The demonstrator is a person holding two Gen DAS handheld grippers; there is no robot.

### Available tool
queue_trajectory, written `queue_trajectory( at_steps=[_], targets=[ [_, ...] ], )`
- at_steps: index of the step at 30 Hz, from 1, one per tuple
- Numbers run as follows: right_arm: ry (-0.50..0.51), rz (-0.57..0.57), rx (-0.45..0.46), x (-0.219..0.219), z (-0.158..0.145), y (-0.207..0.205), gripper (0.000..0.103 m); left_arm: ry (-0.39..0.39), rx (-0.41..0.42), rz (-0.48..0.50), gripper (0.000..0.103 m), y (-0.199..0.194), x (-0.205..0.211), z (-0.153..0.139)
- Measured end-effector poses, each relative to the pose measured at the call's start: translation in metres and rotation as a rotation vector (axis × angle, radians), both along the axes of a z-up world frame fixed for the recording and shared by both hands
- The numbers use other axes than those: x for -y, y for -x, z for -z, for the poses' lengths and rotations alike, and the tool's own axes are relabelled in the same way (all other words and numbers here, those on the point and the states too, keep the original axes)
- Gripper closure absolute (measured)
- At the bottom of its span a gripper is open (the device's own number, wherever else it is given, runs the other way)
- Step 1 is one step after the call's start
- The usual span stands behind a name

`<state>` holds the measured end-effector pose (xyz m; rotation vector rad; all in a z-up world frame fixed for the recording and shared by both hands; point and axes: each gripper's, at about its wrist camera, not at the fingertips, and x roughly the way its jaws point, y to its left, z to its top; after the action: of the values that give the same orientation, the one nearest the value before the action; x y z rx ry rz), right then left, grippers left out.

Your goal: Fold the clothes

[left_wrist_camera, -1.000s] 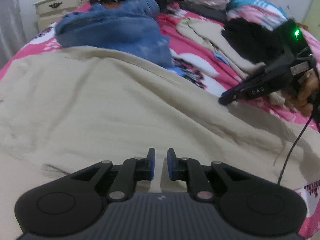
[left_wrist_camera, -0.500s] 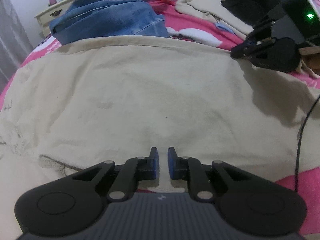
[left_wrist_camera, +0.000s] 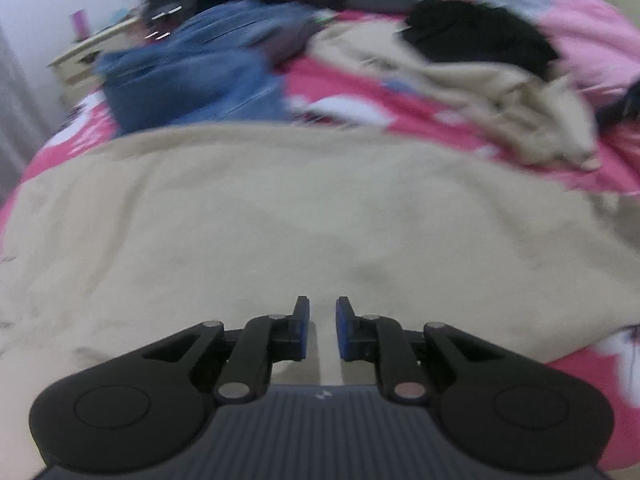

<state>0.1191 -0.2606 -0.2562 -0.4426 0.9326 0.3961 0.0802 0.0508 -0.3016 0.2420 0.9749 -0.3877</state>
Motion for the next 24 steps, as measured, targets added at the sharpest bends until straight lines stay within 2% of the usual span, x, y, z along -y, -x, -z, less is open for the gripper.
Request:
queue_trajectory(
  at_steps=[1, 2, 6, 8, 12, 13, 14, 15, 18, 19, 22, 24],
  targets=[
    [-0.014, 0.013, -0.036, 0.012, 0.005, 0.005, 0.075, 0.014, 0.004, 0.02, 0.089, 0.002, 0.008, -0.003],
    [-0.028, 0.027, -0.073, 0.023, 0.009, 0.011, 0.072, 0.028, 0.007, 0.041, 0.089, 0.004, 0.015, -0.005],
    [-0.084, 0.08, -0.218, 0.07, 0.028, 0.033, 0.067, 0.029, 0.009, 0.107, 0.088, 0.015, 0.052, 0.001],
    [-0.091, 0.068, -0.259, 0.081, 0.04, 0.037, 0.06, 0.017, 0.008, 0.137, 0.087, 0.022, 0.072, 0.007],
    [-0.098, 0.049, -0.368, 0.087, 0.051, 0.036, 0.063, -0.015, 0.006, 0.183, 0.087, 0.035, 0.107, 0.019],
    [-0.071, 0.03, -0.377, 0.083, 0.05, 0.038, 0.077, -0.032, 0.006, 0.179, 0.087, 0.037, 0.111, 0.022],
    [-0.023, 0.0, -0.368, 0.074, 0.047, 0.043, 0.095, -0.044, 0.006, 0.177, 0.087, 0.039, 0.112, 0.022],
    [0.025, -0.031, -0.36, 0.066, 0.045, 0.048, 0.099, -0.053, 0.007, 0.175, 0.088, 0.04, 0.113, 0.023],
    [0.239, -0.132, -0.204, 0.039, 0.032, 0.071, 0.1, -0.083, 0.007, 0.17, 0.087, 0.043, 0.116, 0.024],
    [0.282, -0.143, -0.168, 0.037, 0.035, 0.075, 0.1, -0.093, 0.008, 0.168, 0.087, 0.044, 0.117, 0.024],
    [0.352, -0.141, -0.113, 0.039, 0.055, 0.081, 0.099, -0.134, 0.021, 0.185, 0.087, 0.048, 0.121, 0.026],
    [0.342, -0.108, -0.093, 0.045, 0.062, 0.084, 0.098, -0.163, 0.029, 0.198, 0.087, 0.05, 0.125, 0.026]
  ],
)
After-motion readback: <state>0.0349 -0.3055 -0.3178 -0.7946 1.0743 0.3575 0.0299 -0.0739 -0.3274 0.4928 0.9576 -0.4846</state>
